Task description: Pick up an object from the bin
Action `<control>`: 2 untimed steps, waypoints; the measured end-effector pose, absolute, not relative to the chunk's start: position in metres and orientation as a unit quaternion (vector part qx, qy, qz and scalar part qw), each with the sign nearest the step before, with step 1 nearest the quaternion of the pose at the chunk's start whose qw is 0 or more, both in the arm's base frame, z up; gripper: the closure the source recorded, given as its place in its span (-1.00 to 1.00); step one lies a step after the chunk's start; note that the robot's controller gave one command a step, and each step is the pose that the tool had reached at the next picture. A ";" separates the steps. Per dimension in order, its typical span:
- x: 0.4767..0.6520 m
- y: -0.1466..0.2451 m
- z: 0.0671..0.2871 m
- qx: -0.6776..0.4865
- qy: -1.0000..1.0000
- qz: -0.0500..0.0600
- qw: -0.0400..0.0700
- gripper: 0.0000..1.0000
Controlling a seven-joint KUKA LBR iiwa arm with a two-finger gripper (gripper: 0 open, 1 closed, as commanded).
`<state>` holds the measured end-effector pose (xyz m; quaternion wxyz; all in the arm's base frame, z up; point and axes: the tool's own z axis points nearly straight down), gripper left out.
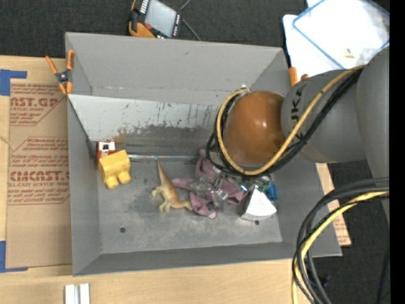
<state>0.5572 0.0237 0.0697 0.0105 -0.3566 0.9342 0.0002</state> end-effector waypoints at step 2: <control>0.586 -0.002 0.154 -0.433 0.902 0.001 0.011 1.00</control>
Offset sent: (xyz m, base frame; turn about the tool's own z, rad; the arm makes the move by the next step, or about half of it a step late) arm 0.0357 -0.0336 0.1008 -0.1828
